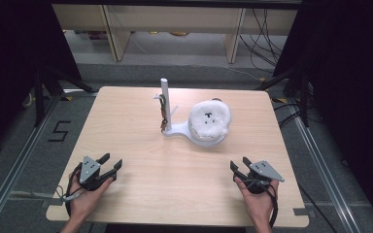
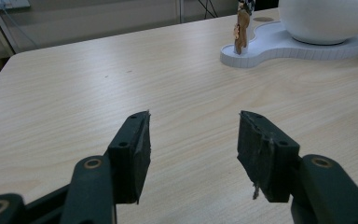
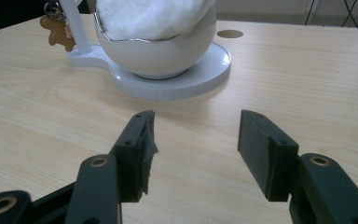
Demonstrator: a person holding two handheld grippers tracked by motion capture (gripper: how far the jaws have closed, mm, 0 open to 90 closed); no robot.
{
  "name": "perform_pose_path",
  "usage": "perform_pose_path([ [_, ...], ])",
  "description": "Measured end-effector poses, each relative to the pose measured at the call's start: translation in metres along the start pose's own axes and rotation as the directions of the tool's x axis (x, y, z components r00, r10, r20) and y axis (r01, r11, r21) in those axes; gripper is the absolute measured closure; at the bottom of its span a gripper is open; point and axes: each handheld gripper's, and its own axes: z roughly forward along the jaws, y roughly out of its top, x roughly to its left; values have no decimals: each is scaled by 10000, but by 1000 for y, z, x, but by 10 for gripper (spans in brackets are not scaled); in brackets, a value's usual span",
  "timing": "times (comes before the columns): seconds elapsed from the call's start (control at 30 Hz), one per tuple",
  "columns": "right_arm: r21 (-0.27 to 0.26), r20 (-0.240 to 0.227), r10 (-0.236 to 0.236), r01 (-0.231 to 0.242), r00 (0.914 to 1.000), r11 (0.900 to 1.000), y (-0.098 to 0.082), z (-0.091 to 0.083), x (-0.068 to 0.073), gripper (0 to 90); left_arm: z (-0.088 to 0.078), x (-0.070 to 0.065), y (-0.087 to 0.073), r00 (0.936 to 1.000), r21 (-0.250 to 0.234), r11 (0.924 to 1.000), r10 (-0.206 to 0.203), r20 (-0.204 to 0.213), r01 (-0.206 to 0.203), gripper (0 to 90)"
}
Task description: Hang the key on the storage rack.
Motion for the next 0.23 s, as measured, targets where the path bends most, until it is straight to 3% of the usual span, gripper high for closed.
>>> perform_pose_path([
  [0.07,17,-29,-51,51,10000,10000,-2,0,0,460,-1,0,0,10000,-14,10000,52,-17,-52,435],
  [0.1,74,65,358,-358,9993,9993,-3,-1,4,459,0,0,0,10000,-89,10000,30,15,-30,434],
  [0.13,-29,119,-133,133,9998,9999,-4,0,1,458,0,1,0,10000,-130,9999,-3,42,3,433],
  [0.23,-34,157,-122,122,9998,9999,-6,1,2,456,0,1,0,10000,-113,9999,-88,21,88,431],
])
